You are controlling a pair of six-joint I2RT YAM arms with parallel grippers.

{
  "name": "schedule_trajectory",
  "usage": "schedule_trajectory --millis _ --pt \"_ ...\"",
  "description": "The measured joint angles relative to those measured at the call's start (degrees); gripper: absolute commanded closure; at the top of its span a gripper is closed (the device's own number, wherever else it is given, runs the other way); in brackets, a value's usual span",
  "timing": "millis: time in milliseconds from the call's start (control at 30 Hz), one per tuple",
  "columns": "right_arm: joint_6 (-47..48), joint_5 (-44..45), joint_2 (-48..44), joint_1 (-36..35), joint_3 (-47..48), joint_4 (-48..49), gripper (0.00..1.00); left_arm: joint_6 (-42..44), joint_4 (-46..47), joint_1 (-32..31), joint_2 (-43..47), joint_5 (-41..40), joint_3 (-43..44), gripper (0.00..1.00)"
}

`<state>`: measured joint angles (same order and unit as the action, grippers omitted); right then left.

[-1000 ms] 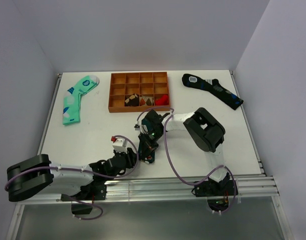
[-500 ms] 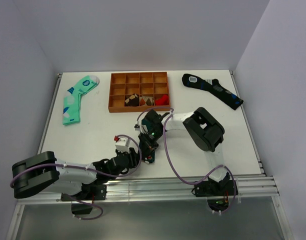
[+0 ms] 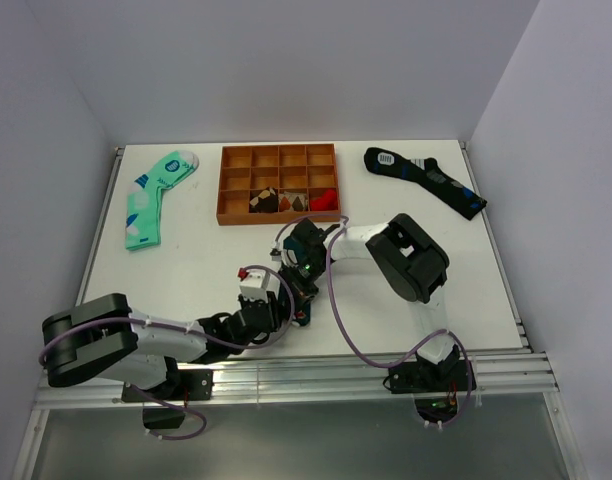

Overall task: Roll the socks
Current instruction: Roll the sock at the center of the board.

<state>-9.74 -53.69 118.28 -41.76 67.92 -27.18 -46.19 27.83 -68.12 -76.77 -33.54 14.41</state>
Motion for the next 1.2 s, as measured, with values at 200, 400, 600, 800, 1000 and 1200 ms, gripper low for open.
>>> schedule_trajectory --millis 200,400,600,800,1000,1200 --pt "0.04 0.00 0.00 0.09 0.00 -0.13 0.88 -0.79 0.00 -0.07 -2.56 -0.35 1.79 0.77" --pt "0.02 -0.02 0.00 0.09 0.00 -0.11 0.88 -2.03 0.92 -0.04 -4.83 -0.90 2.75 1.00" --pt "-1.57 -0.04 -0.17 0.09 -0.63 1.20 0.78 -2.91 1.49 -0.07 -5.22 -1.05 2.75 1.00" --pt "-5.62 1.53 -4.11 0.09 -5.62 8.22 0.64 -3.91 1.40 -0.07 -5.25 -1.07 2.75 1.00" --pt "-9.51 5.62 -10.01 -0.09 -12.57 17.05 0.59 -5.99 0.61 -0.04 -5.22 -1.18 2.99 1.00" --pt "-12.79 12.76 -17.92 0.57 -21.79 28.35 0.56 -7.69 -2.32 -0.04 -5.20 -1.18 4.42 1.00"
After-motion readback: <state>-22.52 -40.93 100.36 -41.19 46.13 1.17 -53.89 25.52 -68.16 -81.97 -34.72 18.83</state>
